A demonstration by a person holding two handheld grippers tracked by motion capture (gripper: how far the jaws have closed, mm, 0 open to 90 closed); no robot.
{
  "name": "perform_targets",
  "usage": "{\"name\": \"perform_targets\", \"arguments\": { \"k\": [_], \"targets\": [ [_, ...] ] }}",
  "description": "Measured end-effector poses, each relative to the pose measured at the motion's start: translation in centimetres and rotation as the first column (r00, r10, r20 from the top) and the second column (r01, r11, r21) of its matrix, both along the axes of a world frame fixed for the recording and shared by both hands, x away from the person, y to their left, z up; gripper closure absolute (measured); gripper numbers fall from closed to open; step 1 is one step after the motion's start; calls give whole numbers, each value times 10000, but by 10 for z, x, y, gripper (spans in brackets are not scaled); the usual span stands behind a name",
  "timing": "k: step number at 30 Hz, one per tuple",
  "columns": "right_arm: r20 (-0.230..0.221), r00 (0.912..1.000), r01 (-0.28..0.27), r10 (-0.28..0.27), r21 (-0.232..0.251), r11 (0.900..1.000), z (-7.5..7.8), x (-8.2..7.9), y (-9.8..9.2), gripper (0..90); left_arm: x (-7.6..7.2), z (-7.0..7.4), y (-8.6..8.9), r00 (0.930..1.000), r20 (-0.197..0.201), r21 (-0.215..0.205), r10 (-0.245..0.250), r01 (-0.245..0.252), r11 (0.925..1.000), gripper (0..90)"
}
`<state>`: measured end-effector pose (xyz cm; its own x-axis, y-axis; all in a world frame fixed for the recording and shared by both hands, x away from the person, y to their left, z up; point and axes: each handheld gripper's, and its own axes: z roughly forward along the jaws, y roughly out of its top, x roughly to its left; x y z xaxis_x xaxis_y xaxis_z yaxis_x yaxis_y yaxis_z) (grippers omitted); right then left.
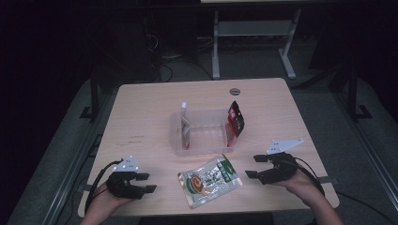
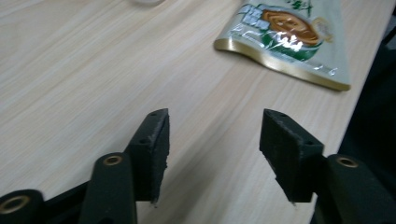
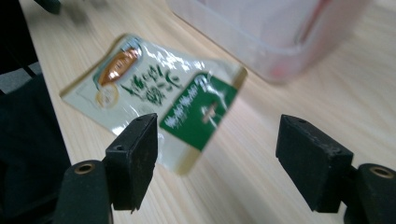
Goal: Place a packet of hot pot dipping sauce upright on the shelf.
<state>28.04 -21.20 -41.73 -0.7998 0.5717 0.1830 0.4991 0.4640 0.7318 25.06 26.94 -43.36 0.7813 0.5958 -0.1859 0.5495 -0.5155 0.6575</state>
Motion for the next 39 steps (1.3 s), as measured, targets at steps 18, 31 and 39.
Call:
{"name": "perform_targets", "arguments": {
  "k": [18,31,39],
  "targets": [
    [-55,9993,378,-380,-327,9988,-10,5,-4,259,3,6,-79,9696,122,-235,-2444,2446,9693,897],
    [-161,9991,398,-404,-347,9986,-12,4,-1,249,13,-17,-150,9197,-470,157,-3899,3910,9203,898],
    [-144,9993,340,-345,-352,9988,-13,5,0,249,14,-24,-151,9207,-496,268,-3870,3886,9210,900]
  ]
}}
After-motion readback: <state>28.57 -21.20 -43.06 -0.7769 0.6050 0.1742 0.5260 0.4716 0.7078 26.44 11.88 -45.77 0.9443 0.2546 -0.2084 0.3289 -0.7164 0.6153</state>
